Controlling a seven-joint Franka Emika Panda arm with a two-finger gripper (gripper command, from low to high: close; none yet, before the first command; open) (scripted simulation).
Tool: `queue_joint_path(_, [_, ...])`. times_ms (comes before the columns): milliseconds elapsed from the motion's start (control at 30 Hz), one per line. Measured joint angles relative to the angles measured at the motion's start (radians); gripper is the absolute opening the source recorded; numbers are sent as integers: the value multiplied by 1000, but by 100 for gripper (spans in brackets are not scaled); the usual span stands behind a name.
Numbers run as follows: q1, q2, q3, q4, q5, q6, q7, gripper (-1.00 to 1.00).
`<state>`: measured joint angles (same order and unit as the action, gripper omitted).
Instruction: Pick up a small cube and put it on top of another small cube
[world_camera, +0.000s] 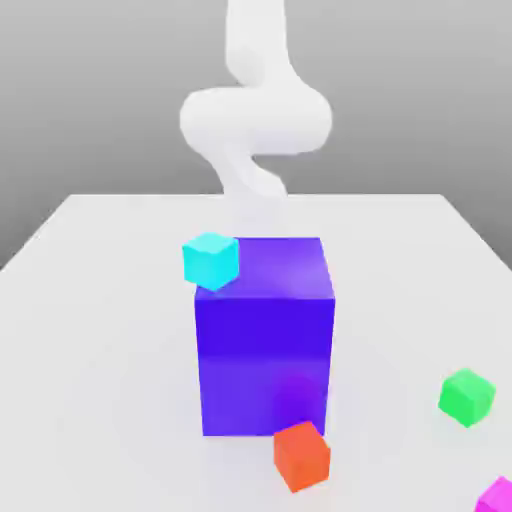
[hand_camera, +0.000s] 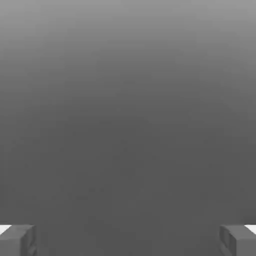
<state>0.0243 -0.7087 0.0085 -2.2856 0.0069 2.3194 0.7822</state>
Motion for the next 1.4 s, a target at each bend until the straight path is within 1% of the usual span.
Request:
queue_joint_path(300, [76, 332, 49, 52, 17, 70, -59, 0])
queue_joint_path(533, [125, 586, 103, 92, 2, 124, -83, 0])
queue_joint_path(733, [191, 805, 133, 127, -40, 170, -85, 0])
queue_joint_path(1033, [284, 1136, 155, 180, -130, 236, -69, 0])
queue_joint_path(1167, [318, 1281, 132, 211, -165, 320, -52, 0])
queue_joint_path(1200, [324, 1313, 125, 218, -171, 343, -47, -100])
queue_joint_path(1400, [327, 1329, 121, 222, -173, 355, -46, -100])
